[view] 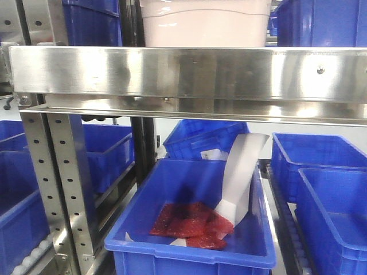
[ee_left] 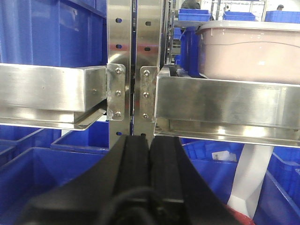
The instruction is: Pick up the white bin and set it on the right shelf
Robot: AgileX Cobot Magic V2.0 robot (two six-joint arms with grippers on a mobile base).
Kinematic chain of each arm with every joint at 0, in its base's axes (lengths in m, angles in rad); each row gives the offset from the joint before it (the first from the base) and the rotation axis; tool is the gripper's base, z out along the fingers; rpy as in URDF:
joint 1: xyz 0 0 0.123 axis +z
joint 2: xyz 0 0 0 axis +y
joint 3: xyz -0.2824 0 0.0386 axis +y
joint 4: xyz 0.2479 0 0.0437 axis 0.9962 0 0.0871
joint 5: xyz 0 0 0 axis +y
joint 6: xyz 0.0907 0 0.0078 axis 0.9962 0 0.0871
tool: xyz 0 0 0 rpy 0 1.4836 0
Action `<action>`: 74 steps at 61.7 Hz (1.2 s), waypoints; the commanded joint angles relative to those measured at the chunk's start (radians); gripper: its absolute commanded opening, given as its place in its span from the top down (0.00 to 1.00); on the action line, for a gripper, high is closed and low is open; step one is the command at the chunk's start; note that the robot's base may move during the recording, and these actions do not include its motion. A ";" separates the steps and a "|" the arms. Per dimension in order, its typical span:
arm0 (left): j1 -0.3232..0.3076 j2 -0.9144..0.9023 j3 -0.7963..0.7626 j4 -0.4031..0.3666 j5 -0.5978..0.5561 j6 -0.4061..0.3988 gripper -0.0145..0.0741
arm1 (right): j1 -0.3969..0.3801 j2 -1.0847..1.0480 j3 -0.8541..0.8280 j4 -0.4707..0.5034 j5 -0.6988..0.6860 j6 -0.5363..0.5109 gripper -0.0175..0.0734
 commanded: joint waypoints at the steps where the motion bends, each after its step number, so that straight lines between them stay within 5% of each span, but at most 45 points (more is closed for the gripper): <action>1: 0.000 -0.008 -0.001 -0.006 -0.092 -0.009 0.97 | 0.000 0.015 -0.026 0.024 -0.063 -0.001 0.73; 38: 0.000 -0.008 -0.001 -0.006 -0.092 -0.009 0.97 | 0.000 0.015 -0.023 -0.009 -0.069 0.000 0.73; 45: 0.000 -0.008 -0.001 -0.006 -0.092 -0.009 0.97 | 0.000 0.015 -0.023 -0.210 -0.045 0.096 0.73; 55: 0.000 -0.008 -0.001 -0.006 -0.092 -0.009 0.97 | 0.009 0.015 0.015 -0.672 -0.080 0.588 0.73; 61: 0.000 -0.008 -0.001 -0.006 -0.092 -0.009 0.97 | 0.030 0.015 0.089 -0.860 -0.188 0.819 0.73; 74: 0.000 -0.008 -0.001 -0.006 -0.092 -0.009 0.97 | 0.103 -0.044 0.323 -0.936 -0.376 0.832 0.73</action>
